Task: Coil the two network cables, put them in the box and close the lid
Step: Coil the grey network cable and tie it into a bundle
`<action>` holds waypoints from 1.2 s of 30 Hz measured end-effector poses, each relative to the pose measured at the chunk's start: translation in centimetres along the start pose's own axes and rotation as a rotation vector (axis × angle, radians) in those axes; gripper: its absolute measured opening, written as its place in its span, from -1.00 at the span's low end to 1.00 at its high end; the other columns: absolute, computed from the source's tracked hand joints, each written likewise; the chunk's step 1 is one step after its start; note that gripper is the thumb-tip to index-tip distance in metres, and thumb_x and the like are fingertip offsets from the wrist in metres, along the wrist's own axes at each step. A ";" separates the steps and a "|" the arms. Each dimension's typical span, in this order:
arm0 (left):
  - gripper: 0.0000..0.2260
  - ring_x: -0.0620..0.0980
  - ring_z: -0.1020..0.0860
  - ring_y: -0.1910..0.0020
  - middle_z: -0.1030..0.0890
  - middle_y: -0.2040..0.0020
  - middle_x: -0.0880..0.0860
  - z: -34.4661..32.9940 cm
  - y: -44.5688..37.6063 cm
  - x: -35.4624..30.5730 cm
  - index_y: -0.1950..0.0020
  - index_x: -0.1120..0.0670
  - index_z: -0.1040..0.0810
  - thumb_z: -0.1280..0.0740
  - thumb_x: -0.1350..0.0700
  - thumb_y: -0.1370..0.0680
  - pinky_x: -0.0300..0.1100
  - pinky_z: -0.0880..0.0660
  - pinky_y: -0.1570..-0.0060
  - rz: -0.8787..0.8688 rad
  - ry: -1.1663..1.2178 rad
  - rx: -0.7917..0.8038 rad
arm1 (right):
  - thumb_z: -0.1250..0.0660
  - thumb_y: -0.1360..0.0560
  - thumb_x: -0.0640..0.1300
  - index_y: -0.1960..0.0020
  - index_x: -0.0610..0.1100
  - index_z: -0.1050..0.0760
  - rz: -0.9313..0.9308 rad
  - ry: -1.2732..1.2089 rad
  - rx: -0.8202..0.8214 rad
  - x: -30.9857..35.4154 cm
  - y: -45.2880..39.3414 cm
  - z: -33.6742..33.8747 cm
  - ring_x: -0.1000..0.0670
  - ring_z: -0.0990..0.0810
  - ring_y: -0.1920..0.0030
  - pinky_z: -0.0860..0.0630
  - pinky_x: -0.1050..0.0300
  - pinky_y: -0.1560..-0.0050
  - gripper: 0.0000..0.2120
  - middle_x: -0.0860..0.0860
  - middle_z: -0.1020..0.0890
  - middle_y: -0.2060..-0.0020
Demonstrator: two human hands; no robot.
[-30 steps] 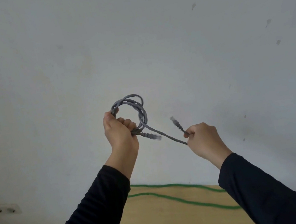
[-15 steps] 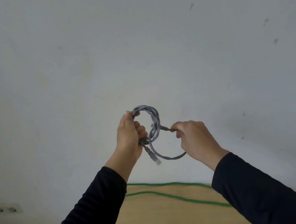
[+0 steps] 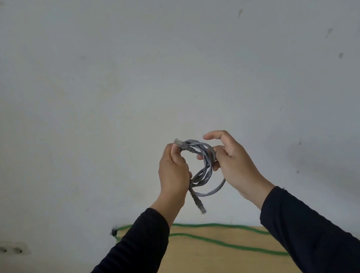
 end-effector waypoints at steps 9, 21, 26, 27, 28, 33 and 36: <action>-0.72 -0.06 -0.31 0.46 -0.36 0.43 -0.06 -0.8 0.8 -0.3 0.19 -0.06 -0.43 -0.01 0.12 -0.62 -0.17 -0.32 0.40 -0.110 -0.239 0.150 | -0.34 -0.48 -0.23 -0.14 0.03 -0.56 0.199 0.049 -0.009 1.2 1.0 -1.2 0.26 -0.58 0.03 -0.39 0.50 0.00 -0.73 0.23 -0.65 0.06; -0.65 -0.13 -0.25 0.56 -0.31 0.49 -0.11 -1.0 1.5 -0.1 0.08 0.20 -0.47 -0.02 0.01 -0.65 -0.31 -0.23 0.55 -0.043 -0.118 0.355 | -0.32 -0.48 -0.09 0.12 -0.14 -0.56 0.311 0.304 -0.344 1.0 0.8 -0.7 -0.01 -0.51 0.12 -0.38 0.22 0.10 -0.88 0.01 -0.53 0.17; -0.68 -0.12 -0.22 0.55 -0.27 0.44 -0.04 -0.7 1.4 0.3 0.17 0.09 -0.48 -0.05 0.01 -0.65 -0.29 -0.21 0.54 -0.053 -0.147 0.425 | -0.23 -0.54 -0.08 0.10 -0.15 -0.48 0.111 0.134 -0.373 0.9 0.0 0.0 0.17 -0.53 0.25 -0.36 0.43 0.27 -0.85 0.07 -0.61 0.26; -0.68 -0.12 -0.21 0.55 -0.26 0.45 -0.05 -0.6 1.3 0.3 0.16 0.10 -0.49 -0.06 0.01 -0.65 -0.30 -0.20 0.54 -0.051 -0.151 0.439 | -0.23 -0.55 -0.08 0.09 -0.14 -0.47 0.097 0.095 -0.420 1.1 -0.4 0.6 0.21 -0.53 0.29 -0.37 0.46 0.27 -0.86 0.11 -0.62 0.29; -0.67 -0.12 -0.20 0.55 -0.25 0.46 -0.06 -0.6 1.2 0.4 0.15 0.12 -0.50 -0.06 0.01 -0.65 -0.30 -0.19 0.54 -0.040 -0.145 0.455 | -0.22 -0.55 -0.09 0.09 -0.14 -0.45 0.088 0.058 -0.471 1.2 -0.7 1.4 0.22 -0.54 0.31 -0.38 0.46 0.25 -0.88 0.12 -0.62 0.31; -0.69 -0.14 -0.12 0.53 -0.19 0.47 -0.11 0.1 0.8 0.0 0.10 0.18 -0.47 -0.05 0.03 -0.65 -0.34 -0.13 0.56 -0.012 -0.001 0.509 | -0.23 -0.55 -0.10 0.10 -0.12 -0.45 0.040 0.120 -0.440 0.7 -1.9 3.4 0.18 -0.54 0.30 -0.39 0.41 0.26 -0.89 0.09 -0.63 0.35; -0.70 -0.14 -0.11 0.52 -0.18 0.46 -0.12 0.8 0.0 -0.7 0.11 0.17 -0.43 -0.04 0.03 -0.65 -0.31 -0.08 0.55 -0.057 0.042 0.468 | -0.28 -0.52 -0.11 0.16 -0.11 -0.50 -0.085 0.187 -0.230 -1.0 -2.2 2.9 0.06 -0.49 0.35 -0.41 0.20 0.26 -0.89 0.10 -0.62 0.40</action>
Point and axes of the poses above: each hand's wrist, its own y-axis away from the middle knuckle, its own z-axis out of the back of the hand, x = y × z, the point moved 6 cm from there along -y, towards the middle knuckle
